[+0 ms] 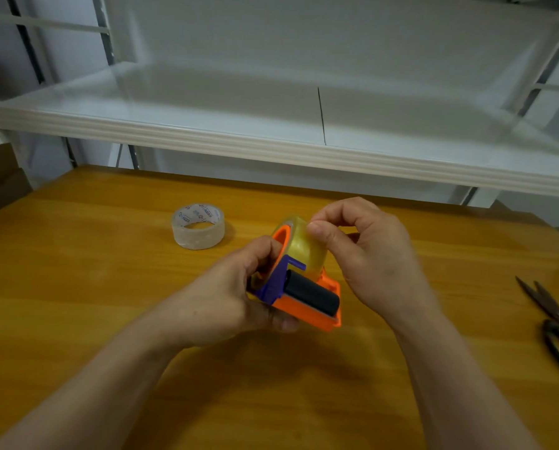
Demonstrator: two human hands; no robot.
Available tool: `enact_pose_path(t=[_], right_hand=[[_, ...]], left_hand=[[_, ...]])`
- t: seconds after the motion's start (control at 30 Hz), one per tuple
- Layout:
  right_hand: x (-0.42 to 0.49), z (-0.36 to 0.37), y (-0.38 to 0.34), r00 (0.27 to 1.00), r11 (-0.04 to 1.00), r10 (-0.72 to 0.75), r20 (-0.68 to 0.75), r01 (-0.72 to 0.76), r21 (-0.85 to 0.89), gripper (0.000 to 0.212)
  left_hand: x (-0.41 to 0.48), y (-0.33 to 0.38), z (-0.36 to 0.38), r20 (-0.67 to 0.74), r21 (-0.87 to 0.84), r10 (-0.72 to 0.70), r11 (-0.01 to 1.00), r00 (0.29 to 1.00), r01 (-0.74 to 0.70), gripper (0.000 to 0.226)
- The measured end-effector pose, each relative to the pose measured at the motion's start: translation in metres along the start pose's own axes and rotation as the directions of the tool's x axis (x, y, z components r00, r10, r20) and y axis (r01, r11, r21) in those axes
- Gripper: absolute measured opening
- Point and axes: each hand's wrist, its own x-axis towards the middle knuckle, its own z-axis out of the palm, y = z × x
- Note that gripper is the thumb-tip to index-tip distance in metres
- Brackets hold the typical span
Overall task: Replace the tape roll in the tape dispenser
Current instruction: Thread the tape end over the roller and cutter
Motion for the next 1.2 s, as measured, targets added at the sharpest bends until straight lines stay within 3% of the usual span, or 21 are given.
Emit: enact_pose_path(t=[0.13, 0.4, 0.5, 0.93, 1.2], right_hand=[[-0.0002, 0.0049, -0.0005, 1.0, 0.998, -0.022, 0.013, 0.023, -0.065, 0.007], [0.0008, 0.0049, 0.002, 1.0, 1.0, 0.018, 0.012, -0.018, -0.002, 0.015], [0.0006, 0.0047, 0.0015, 1.0, 1.0, 0.0, -0.02, 0.0, -0.008, 0.006], [-0.0012, 0.0058, 0.0017, 0.997, 0.98, -0.064, 0.044, 0.071, -0.187, 0.012], [-0.0041, 0.0011, 0.0008, 0.996, 0.999, -0.033, 0.084, 0.035, -0.025, 0.013]], left_hand=[[0.0008, -0.0017, -0.0015, -0.013, 0.02, 0.006, 1.0, 1.0, -0.006, 0.055], [0.0006, -0.0013, -0.002, -0.036, 0.01, 0.017, 1.0, 0.999, -0.017, 0.057], [0.0008, -0.0007, -0.002, -0.04, 0.026, 0.01, 1.0, 0.999, -0.009, 0.057], [0.0017, -0.0006, 0.0017, -0.022, -0.004, -0.031, 1.0, 0.999, 0.031, 0.062], [0.002, -0.0032, 0.0045, 0.025, -0.096, -0.039, 0.995, 0.999, 0.041, 0.061]])
